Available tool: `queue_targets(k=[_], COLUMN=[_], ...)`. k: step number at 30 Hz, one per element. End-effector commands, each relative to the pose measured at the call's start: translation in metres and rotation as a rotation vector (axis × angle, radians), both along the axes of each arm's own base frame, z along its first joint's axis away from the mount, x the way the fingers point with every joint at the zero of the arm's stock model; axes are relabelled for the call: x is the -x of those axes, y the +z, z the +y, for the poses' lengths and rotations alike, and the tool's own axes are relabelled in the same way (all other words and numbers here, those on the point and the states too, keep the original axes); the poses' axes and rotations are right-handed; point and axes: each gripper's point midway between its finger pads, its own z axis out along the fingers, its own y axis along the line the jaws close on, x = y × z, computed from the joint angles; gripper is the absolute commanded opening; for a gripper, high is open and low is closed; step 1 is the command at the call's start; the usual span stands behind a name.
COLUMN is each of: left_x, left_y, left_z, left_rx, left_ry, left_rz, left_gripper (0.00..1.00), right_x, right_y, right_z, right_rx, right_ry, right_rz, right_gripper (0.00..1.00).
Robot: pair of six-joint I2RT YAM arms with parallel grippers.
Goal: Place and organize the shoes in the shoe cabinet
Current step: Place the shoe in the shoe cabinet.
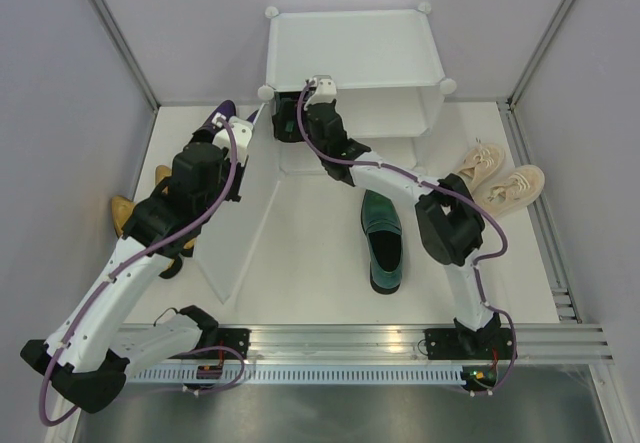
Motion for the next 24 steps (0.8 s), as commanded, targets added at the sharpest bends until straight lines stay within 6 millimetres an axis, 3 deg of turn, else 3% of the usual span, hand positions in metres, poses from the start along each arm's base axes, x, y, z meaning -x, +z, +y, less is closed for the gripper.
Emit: queue_targets(k=[1, 5, 6, 13, 15, 16, 17, 18, 19, 21, 23, 24], left_x=[0.011, 0.011, 0.010, 0.009, 0.010, 0.010, 0.010, 0.010, 0.010, 0.009, 0.010, 0.009], left_y=[-0.004, -0.004, -0.004, -0.004, -0.005, -0.005, -0.005, -0.006, -0.006, -0.006, -0.007, -0.006], left_z=[-0.025, -0.024, -0.024, -0.026, -0.027, -0.027, -0.027, -0.027, -0.027, -0.027, -0.026, -0.026], left_rx=[0.006, 0.009, 0.009, 0.017, 0.022, 0.022, 0.026, 0.025, 0.026, 0.029, 0.032, 0.039], left_ry=[-0.152, -0.146, -0.146, -0.146, -0.149, -0.150, -0.150, -0.149, -0.149, -0.144, -0.138, -0.136], left_rz=[0.015, 0.013, 0.013, 0.013, 0.017, 0.017, 0.017, 0.018, 0.016, 0.012, 0.009, 0.002], left_gripper=[0.02, 0.02, 0.02, 0.02, 0.02, 0.02, 0.02, 0.02, 0.02, 0.02, 0.02, 0.02], right_x=[0.010, 0.018, 0.021, 0.037, 0.046, 0.051, 0.060, 0.066, 0.073, 0.090, 0.107, 0.120], right_y=[0.007, 0.017, 0.028, 0.042, 0.057, 0.054, 0.070, 0.071, 0.062, 0.069, 0.050, 0.055], right_z=[-0.008, -0.019, -0.023, -0.047, -0.055, -0.059, -0.066, -0.072, -0.079, -0.098, -0.116, -0.132], right_rx=[-0.028, -0.020, -0.030, -0.038, -0.043, -0.034, -0.044, -0.032, -0.009, 0.022, 0.073, 0.090], right_ry=[0.018, 0.013, 0.012, 0.016, 0.028, 0.031, 0.043, 0.045, 0.043, 0.028, 0.014, -0.006], right_rz=[0.035, 0.026, 0.012, 0.017, 0.004, 0.013, -0.010, -0.006, 0.014, 0.024, 0.068, 0.078], right_gripper=[0.98, 0.98, 0.98, 0.98, 0.98, 0.98, 0.98, 0.98, 0.98, 0.98, 0.98, 0.98])
